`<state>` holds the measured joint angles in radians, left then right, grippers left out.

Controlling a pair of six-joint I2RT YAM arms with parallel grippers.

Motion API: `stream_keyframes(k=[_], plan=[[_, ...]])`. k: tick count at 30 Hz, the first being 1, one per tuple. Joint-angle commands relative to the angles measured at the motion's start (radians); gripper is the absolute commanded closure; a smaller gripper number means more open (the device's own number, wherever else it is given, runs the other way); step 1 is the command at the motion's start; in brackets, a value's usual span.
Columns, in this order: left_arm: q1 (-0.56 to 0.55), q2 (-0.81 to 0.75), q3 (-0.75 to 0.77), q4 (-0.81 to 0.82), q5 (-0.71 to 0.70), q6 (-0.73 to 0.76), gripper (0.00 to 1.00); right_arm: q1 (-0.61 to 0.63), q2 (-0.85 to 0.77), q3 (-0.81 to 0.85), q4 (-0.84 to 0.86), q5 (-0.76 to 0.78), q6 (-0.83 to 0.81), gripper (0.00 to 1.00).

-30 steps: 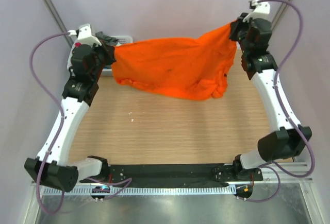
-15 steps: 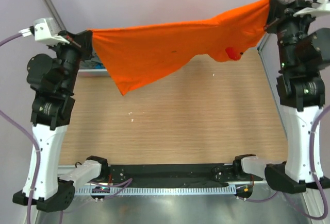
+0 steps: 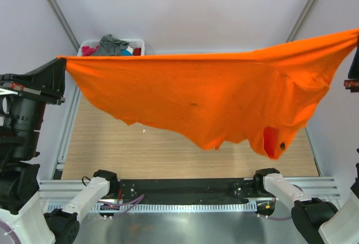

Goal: Fold and stack the t-shirts
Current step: Flatten the tshirt out

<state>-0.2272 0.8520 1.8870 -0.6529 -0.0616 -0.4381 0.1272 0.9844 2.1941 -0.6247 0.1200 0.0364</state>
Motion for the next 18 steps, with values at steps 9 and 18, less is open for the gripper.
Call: stream_keyframes(k=[9, 18], plan=[[0.003, 0.145, -0.283, 0.014, -0.084, -0.039, 1.0, -0.006, 0.011, -0.433, 0.092, 0.204, -0.095, 0.99], [0.0, 0.33, -0.655, 0.387, -0.053, -0.042, 1.0, -0.008, 0.132, -0.879, 0.425, 0.202, -0.086, 0.99]])
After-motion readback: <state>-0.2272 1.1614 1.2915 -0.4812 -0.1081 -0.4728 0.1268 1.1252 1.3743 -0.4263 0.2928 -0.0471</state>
